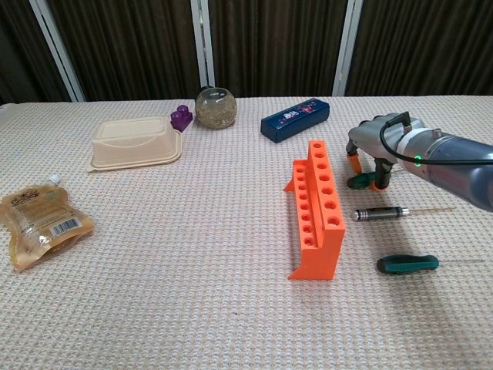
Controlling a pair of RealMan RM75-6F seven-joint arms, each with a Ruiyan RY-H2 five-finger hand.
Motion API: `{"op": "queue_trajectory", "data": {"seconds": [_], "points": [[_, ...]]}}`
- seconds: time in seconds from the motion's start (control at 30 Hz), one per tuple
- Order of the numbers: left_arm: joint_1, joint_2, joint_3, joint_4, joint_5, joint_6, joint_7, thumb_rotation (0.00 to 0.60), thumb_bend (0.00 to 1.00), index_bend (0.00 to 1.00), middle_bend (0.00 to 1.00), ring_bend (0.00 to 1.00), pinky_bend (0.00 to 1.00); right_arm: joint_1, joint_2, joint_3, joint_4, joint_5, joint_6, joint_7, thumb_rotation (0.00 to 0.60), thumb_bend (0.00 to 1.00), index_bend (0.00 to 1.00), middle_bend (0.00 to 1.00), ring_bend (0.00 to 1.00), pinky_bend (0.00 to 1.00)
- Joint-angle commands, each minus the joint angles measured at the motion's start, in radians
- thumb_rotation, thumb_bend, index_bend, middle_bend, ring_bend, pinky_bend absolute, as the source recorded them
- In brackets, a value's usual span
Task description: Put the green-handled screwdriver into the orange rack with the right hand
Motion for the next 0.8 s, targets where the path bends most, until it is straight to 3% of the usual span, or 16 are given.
{"op": "queue_trajectory", "data": {"seconds": [0.03, 0.5, 0.7, 0.8], "points": [[0.000, 0.000, 0.001, 0.000, -0.003, -0.002, 0.001, 0.600, 0.32, 0.23, 0.00, 0.00, 0.00, 0.003, -0.004, -0.002, 0.004, -0.001, -0.002, 0.002, 0.600, 0.25, 0.47, 0.15, 0.00, 0.00], [0.004, 0.003, 0.002, 0.014, -0.016, -0.005, -0.018, 0.600, 0.32, 0.23, 0.00, 0.00, 0.00, 0.015, -0.037, 0.001, 0.048, -0.014, 0.004, 0.020, 0.600, 0.25, 0.58, 0.21, 0.00, 0.00], [0.005, 0.002, 0.003, 0.021, -0.012, -0.002, -0.029, 0.600, 0.32, 0.23, 0.00, 0.00, 0.00, -0.017, 0.038, 0.039, -0.059, -0.064, 0.040, 0.122, 0.600, 0.26, 0.61, 0.21, 0.00, 0.00], [0.005, 0.004, 0.005, 0.022, -0.002, 0.002, -0.031, 0.600, 0.32, 0.23, 0.00, 0.00, 0.00, -0.056, 0.125, 0.061, -0.178, -0.110, 0.061, 0.211, 0.600, 0.26, 0.61, 0.21, 0.00, 0.00]]}}
